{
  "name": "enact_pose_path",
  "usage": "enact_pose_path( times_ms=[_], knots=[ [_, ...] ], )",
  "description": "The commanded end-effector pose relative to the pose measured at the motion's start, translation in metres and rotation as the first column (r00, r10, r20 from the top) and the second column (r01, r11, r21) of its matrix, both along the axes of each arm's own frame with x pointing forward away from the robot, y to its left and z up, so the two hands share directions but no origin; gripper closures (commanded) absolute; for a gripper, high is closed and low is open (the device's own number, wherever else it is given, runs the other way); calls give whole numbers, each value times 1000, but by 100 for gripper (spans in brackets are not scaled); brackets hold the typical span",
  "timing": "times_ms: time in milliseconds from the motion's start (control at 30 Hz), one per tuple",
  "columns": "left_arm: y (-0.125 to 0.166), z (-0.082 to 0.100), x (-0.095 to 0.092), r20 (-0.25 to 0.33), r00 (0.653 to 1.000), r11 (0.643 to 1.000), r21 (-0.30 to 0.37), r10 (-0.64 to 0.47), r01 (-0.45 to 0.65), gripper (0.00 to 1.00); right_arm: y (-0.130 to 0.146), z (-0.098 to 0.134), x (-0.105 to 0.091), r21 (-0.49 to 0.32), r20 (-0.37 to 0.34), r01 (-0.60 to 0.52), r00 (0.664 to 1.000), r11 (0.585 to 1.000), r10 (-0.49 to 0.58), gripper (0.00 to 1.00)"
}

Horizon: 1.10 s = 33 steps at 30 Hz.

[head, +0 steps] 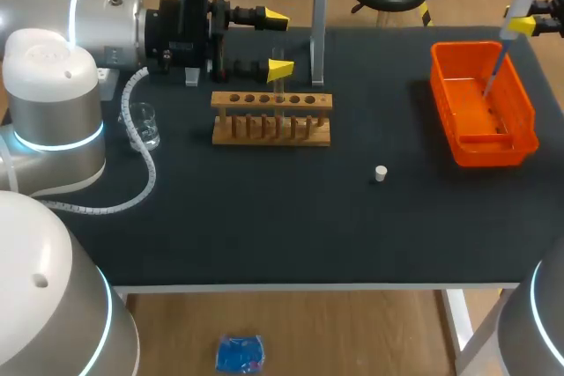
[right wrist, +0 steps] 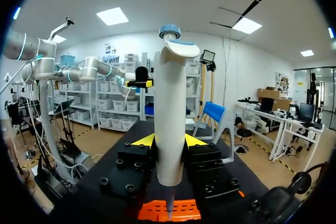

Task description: Invert the test tube, pick up the pipette, mount the tip to pipette, aspirate from beaker and dispense into the tube, eject the tip, return the pipette, and cap with the stopper.

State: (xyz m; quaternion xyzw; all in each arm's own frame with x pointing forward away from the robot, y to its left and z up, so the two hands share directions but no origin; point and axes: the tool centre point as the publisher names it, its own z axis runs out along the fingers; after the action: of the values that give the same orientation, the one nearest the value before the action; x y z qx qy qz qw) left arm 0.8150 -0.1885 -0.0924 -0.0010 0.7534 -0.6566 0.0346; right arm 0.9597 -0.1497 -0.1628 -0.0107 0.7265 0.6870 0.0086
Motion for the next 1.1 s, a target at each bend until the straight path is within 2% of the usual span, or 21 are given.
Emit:
enact_pose_path(
  times_ms=[33,467,1100],
  knots=[
    [-1,-1,0,2,1000,1000,-3,2,-2,0,-4,-5,6,7,-3,-50,999,999,50,100],
    [-1,-1,0,2,1000,1000,-3,2,-2,0,-6,-16,-3,18,-6,-88,996,996,88,100],
    [-1,-1,0,2,1000,1000,-3,2,-2,0,-7,-20,-4,28,-17,-95,995,995,96,100]
  ],
)
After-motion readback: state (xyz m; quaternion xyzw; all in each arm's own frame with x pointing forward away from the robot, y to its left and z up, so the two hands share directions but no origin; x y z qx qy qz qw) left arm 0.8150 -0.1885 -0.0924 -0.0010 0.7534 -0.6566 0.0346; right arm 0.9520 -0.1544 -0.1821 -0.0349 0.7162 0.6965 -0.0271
